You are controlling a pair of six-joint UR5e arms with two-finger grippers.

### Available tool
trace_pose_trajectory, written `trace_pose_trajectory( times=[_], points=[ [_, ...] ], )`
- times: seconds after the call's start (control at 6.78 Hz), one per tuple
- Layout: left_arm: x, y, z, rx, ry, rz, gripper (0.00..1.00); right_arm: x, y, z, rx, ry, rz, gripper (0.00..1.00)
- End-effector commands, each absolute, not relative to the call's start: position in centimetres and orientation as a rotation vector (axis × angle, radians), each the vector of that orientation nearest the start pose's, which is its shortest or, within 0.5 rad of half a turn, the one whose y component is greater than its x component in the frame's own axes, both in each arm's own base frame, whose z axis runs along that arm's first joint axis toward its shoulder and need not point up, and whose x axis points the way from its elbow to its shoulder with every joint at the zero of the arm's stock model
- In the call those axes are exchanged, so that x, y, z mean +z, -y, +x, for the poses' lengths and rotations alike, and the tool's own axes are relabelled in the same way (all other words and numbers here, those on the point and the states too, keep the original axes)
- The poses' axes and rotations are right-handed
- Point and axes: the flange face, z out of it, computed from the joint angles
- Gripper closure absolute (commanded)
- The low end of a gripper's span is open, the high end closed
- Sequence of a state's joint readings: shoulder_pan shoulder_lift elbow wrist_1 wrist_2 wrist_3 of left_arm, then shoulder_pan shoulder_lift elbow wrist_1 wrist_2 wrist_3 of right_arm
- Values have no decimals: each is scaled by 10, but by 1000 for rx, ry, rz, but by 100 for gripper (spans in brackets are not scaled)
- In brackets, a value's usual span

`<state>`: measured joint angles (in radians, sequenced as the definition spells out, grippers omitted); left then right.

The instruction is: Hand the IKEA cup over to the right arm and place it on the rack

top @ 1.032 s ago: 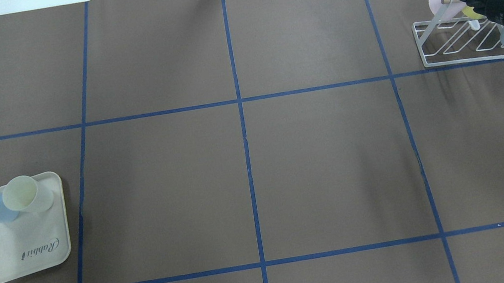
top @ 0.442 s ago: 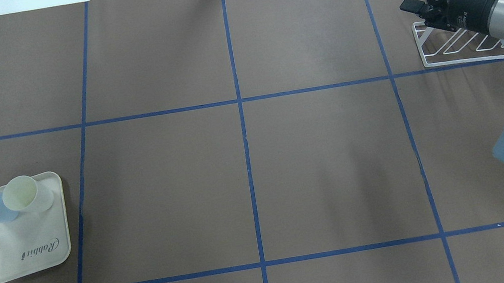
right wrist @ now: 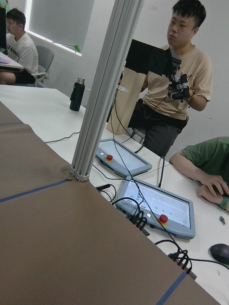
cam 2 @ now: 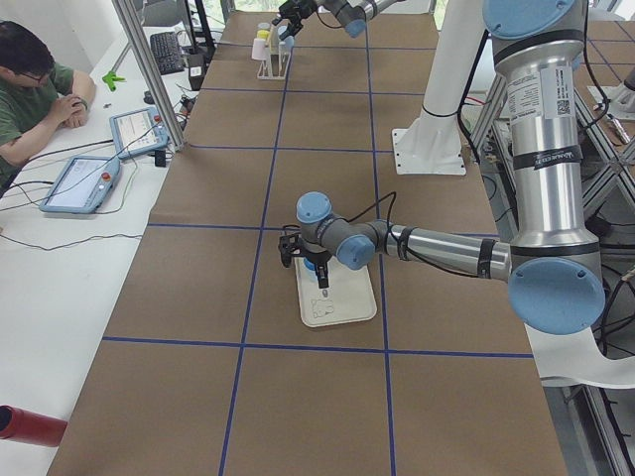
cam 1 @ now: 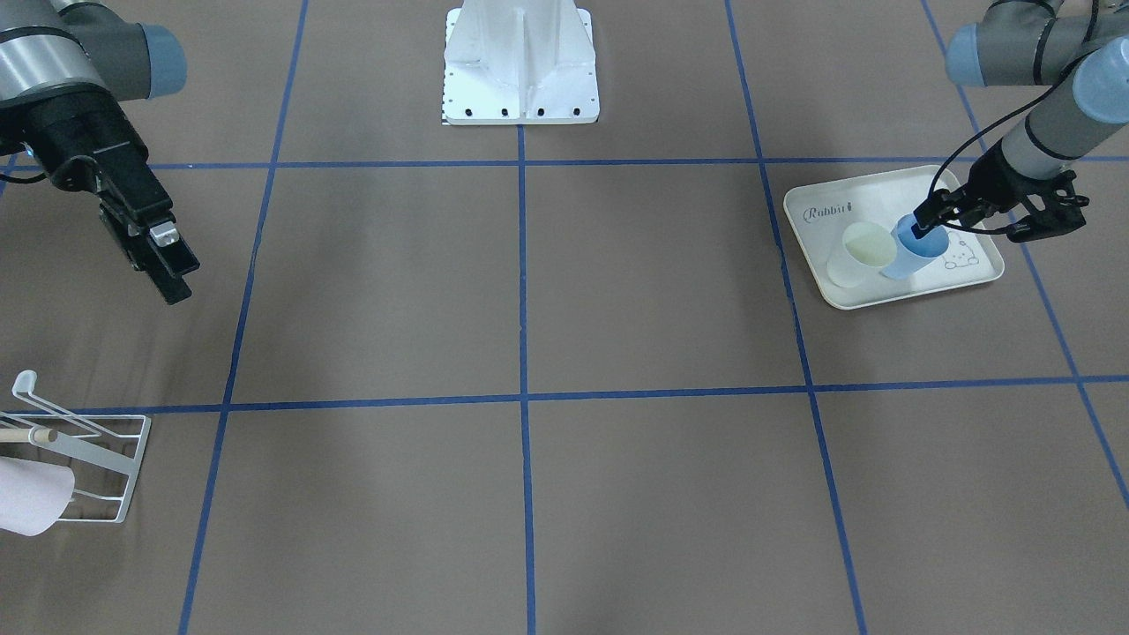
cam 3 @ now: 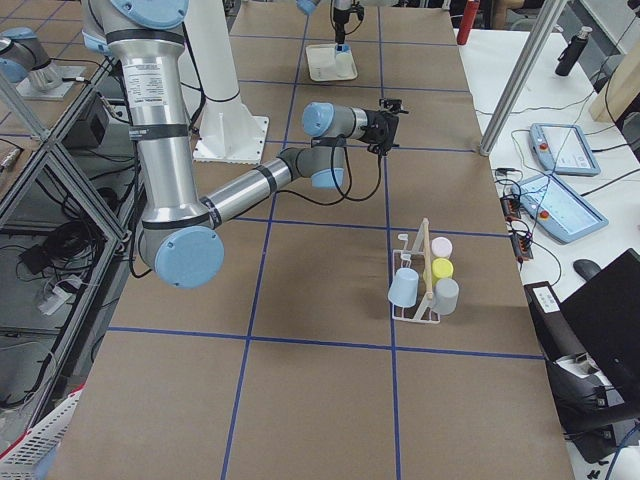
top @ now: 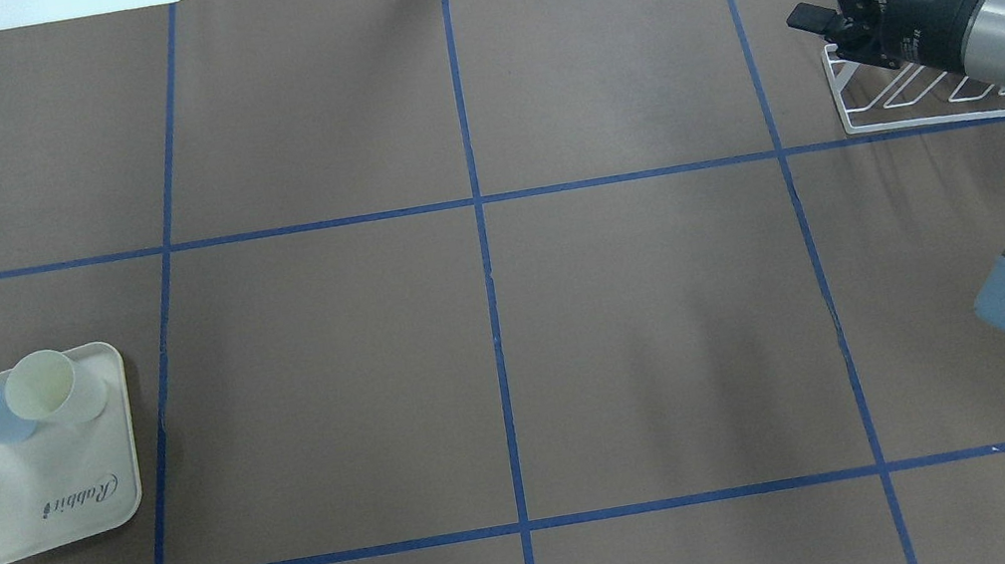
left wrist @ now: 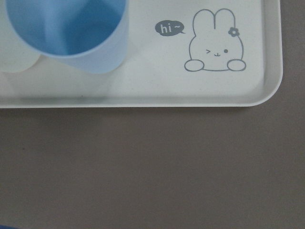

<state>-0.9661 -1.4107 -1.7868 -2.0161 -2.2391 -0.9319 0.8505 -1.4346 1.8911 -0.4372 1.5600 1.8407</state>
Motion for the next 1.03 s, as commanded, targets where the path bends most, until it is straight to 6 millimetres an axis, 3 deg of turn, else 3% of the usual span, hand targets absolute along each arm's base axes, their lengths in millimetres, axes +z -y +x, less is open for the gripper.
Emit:
trace_pose_trajectory(
  times=[0.0, 0.29, 0.44, 0.74, 0.88],
  points=[
    [583, 414, 199, -145, -801, -113, 99, 309, 469, -235, 871, 1590, 482, 0],
    [583, 410, 194, -155, -803, -124, 100, 309, 469, -235, 870, 1589, 483, 0],
    [584, 413, 181, -182, -804, -115, 100, 308, 469, -234, 870, 1591, 484, 0],
    [578, 444, 92, -389, -794, -62, 100, 311, 468, -239, 865, 1586, 474, 0],
    [565, 452, 74, -429, -794, -21, 100, 310, 466, -243, 859, 1588, 468, 0]
  ],
)
